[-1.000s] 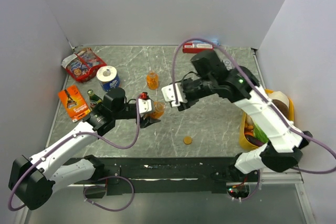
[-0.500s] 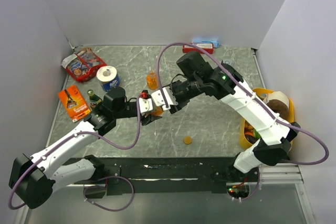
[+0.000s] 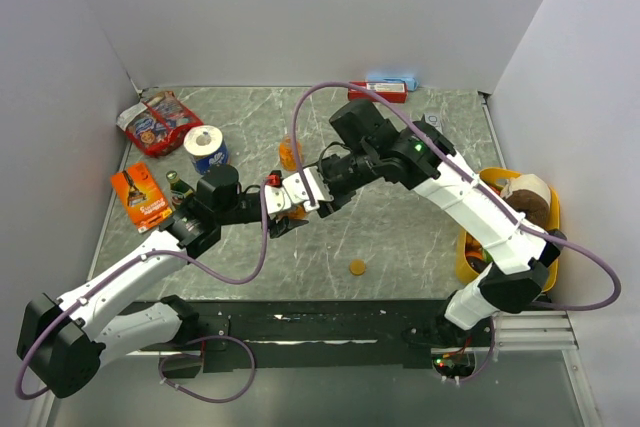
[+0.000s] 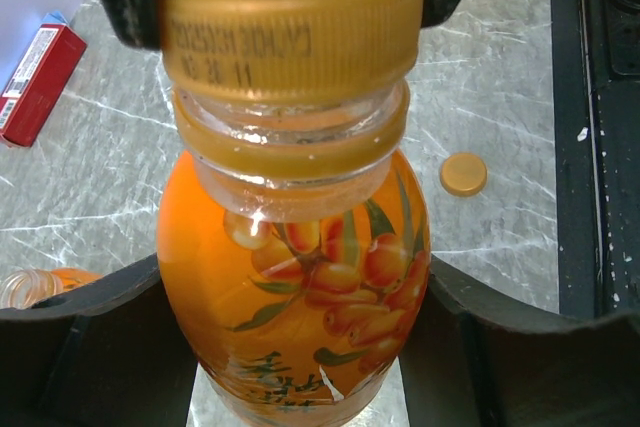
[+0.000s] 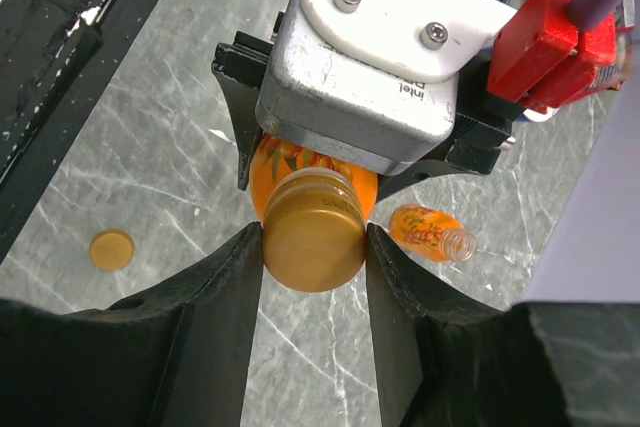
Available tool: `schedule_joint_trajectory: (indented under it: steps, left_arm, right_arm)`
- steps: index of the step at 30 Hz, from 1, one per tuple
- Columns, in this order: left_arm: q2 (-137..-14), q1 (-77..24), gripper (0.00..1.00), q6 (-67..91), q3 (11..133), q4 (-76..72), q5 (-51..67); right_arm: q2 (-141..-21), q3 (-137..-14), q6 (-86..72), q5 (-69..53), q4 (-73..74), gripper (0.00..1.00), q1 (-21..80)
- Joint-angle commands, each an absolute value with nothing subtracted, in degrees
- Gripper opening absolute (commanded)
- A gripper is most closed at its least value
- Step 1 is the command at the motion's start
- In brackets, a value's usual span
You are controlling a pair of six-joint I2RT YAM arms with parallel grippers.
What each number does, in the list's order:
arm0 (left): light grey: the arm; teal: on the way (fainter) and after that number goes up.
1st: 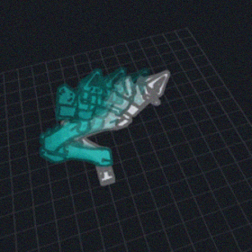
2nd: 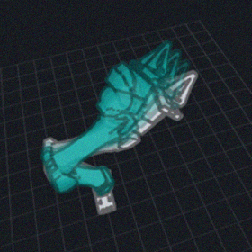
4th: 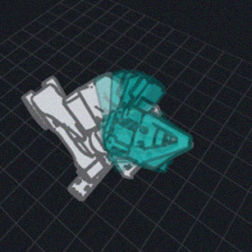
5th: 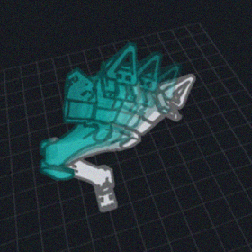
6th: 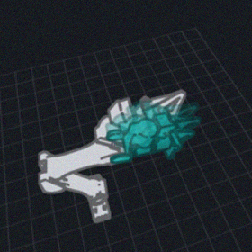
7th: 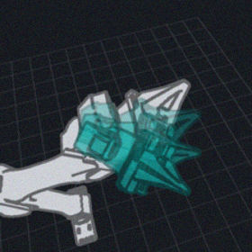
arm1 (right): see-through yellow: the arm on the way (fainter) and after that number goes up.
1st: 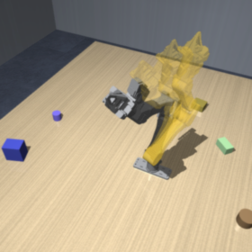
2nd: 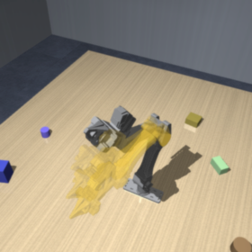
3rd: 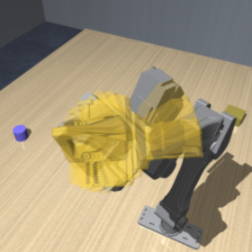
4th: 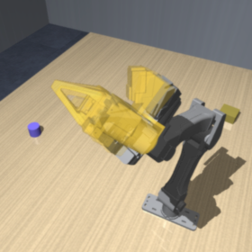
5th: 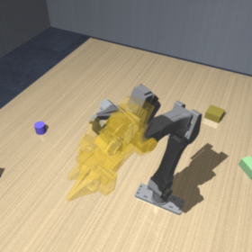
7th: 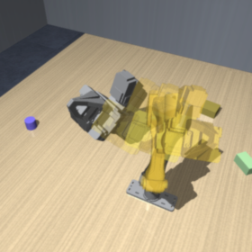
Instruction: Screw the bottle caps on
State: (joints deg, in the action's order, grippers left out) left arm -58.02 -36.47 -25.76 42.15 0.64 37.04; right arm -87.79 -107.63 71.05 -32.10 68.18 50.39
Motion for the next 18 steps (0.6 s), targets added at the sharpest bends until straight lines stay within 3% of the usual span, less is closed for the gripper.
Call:
schedule_joint_trajectory:
  steps: [1, 18]
  left_arm:
    - [-57.39, -36.83, 0.01, -24.79, 45.18, -4.22, 38.41]
    - [-55.02, -36.83, 0.01, -17.59, 41.05, -11.95, 31.92]
  right_arm:
    - [-89.38, -109.60, 70.31, -31.99, 67.76, 0.34, 50.80]
    - [-93.86, -114.07, 60.30, -29.62, 69.78, 0.34, 50.98]
